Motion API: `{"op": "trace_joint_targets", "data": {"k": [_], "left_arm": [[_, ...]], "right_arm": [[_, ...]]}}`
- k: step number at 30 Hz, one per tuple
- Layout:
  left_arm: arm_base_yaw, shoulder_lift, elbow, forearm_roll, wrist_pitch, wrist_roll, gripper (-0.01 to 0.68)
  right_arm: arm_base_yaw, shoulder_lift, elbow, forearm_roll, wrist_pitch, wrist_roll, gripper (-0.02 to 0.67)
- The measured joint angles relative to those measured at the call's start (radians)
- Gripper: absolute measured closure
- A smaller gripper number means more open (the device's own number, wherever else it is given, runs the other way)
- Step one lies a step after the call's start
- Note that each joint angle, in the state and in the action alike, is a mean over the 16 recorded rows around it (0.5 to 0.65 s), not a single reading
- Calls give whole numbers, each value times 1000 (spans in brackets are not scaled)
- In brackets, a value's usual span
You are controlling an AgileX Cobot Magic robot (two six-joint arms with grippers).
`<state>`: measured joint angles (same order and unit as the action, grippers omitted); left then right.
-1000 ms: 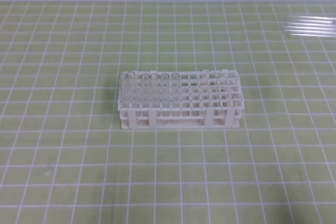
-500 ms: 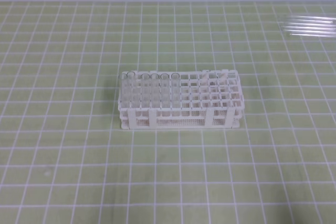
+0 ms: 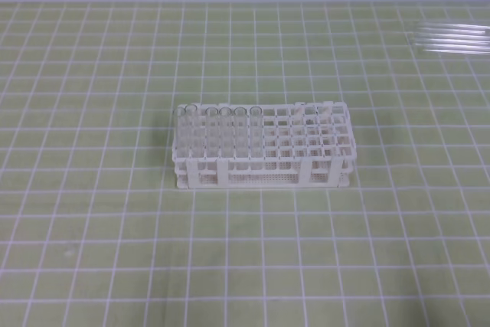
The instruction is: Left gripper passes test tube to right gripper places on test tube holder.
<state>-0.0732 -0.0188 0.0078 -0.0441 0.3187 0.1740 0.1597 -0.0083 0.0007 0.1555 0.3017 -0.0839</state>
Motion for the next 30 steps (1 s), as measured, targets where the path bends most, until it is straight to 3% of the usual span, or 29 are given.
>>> {"op": "trace_joint_targets", "data": {"k": [30], "left_arm": [[0,4,-1,0,0,0,673]], "right_arm": [[0,0,0,0,0,0,666]]}}
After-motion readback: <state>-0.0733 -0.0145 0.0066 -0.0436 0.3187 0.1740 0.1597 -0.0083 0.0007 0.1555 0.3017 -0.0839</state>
